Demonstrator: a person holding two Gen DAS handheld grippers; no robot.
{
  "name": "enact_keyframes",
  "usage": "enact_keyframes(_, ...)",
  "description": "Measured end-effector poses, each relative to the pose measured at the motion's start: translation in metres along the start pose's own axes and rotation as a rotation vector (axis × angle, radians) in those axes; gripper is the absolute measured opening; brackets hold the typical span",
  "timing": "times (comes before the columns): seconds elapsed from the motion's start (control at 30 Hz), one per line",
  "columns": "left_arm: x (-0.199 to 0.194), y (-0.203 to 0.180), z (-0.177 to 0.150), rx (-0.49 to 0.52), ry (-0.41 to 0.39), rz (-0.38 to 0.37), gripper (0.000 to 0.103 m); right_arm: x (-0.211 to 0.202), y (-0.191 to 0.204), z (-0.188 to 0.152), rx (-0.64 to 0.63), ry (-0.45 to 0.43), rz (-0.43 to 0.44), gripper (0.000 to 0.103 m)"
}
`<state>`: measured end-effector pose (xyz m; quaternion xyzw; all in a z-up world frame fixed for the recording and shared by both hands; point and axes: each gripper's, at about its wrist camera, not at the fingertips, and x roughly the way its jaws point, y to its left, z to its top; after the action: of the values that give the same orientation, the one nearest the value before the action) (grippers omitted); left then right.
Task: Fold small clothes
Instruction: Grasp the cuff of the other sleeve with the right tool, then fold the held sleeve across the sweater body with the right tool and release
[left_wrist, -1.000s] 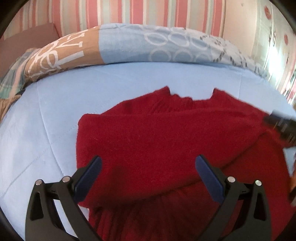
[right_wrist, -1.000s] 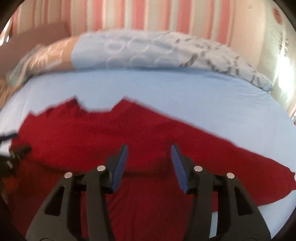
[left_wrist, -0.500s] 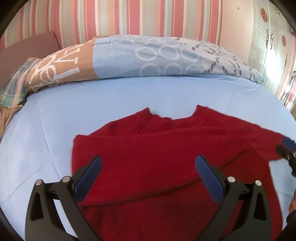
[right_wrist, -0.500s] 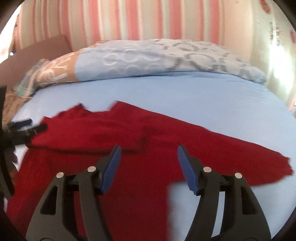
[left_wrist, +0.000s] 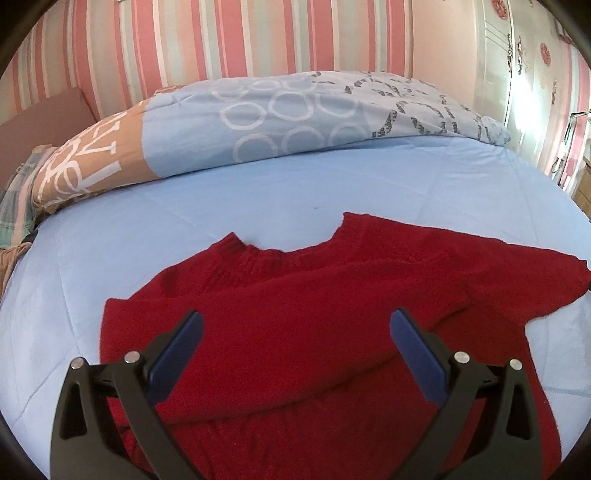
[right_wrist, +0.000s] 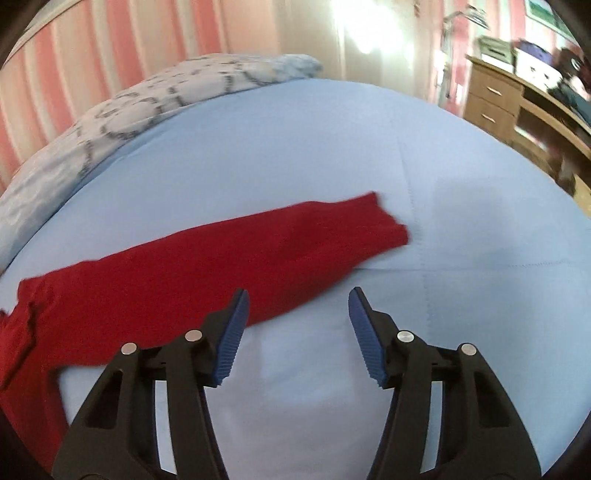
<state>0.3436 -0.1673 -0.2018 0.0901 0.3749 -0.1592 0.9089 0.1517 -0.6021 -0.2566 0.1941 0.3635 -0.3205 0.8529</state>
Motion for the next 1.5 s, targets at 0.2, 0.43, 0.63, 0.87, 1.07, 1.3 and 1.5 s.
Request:
enact_keyframes(0.2,0.02,-0.01,0.011,-0.008,-0.001,-0.024,0.101,0.011,0.001,-0.003,-0.018,0.022,0.0,0.056)
enact_keyframes(0.43,0.041,-0.032,0.019,0.023,0.014,-0.042,0.101,0.037,0.002,0.009,-0.002,0.084,0.003,0.055)
enact_keyframes(0.63,0.045,-0.035,0.015,0.027,0.028,-0.054,0.101,0.035,0.025,0.012,-0.101,0.046,-0.008,0.012)
enact_keyframes(0.87,0.039,-0.025,0.014,0.016,0.02,-0.055,0.101,-0.028,0.095,0.004,-0.323,-0.178,0.038,0.008)
enact_keyframes(1.07,0.019,0.007,0.01,-0.017,0.012,-0.028,0.101,-0.092,0.219,-0.006,-0.476,-0.271,0.292,0.008)
enact_keyframes(1.3,-0.016,0.08,-0.011,-0.082,0.015,0.047,0.101,-0.104,0.376,-0.069,-0.69,-0.102,0.566,0.008)
enact_keyframes(1.5,-0.031,0.116,-0.032,-0.122,0.04,0.072,0.101,-0.069,0.423,-0.138,-0.831,0.122,0.569,0.013)
